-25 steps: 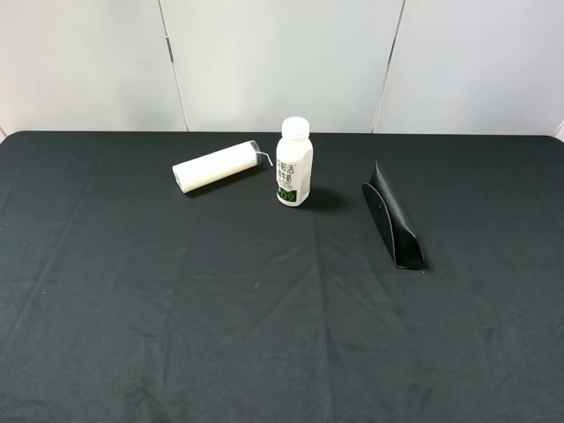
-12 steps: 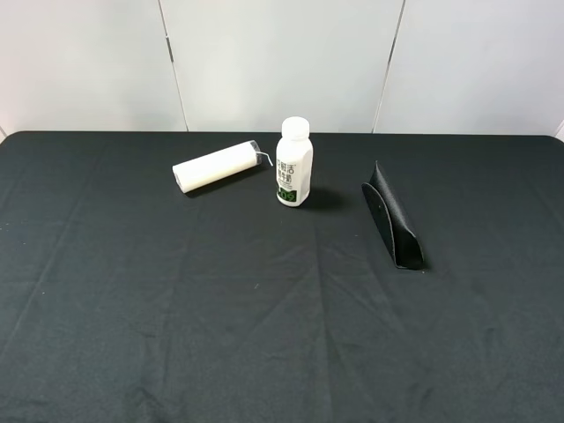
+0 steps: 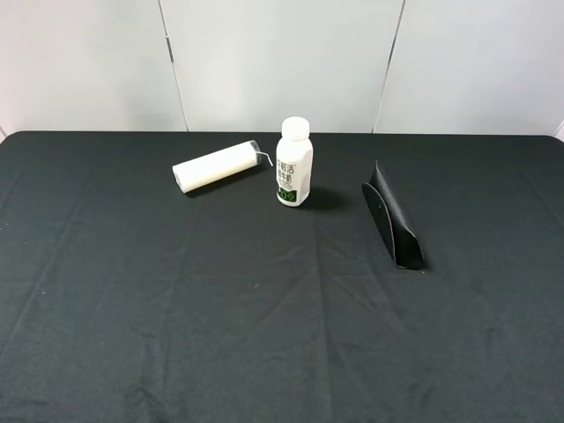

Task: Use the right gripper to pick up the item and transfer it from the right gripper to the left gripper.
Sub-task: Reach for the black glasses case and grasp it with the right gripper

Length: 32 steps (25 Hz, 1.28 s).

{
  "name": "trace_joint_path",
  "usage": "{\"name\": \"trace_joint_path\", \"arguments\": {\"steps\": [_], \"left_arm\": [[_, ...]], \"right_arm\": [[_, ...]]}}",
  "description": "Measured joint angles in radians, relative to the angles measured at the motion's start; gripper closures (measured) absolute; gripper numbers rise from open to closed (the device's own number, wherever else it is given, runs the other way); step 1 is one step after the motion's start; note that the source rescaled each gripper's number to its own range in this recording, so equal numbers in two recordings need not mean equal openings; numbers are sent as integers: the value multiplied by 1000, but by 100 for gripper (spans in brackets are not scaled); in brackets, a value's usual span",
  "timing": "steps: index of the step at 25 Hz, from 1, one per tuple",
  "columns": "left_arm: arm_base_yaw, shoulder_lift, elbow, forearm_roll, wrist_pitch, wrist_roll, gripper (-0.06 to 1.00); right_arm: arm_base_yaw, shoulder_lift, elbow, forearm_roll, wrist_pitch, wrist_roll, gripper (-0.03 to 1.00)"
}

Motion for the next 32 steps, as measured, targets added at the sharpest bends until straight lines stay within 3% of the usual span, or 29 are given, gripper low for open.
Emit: {"name": "trace_joint_path", "arguments": {"steps": [16,28,32], "left_arm": [[0,0,0,0,-1,0,-6],[0,0,0,0,-1,0,-6],[0,0,0,0,-1,0,-6]], "right_arm": [[0,53,-54,3,0,-4,-3],[1,718,-447,-9,-3,-75,-3],[72,909,-553,-26,-4,-91,-3]]}}
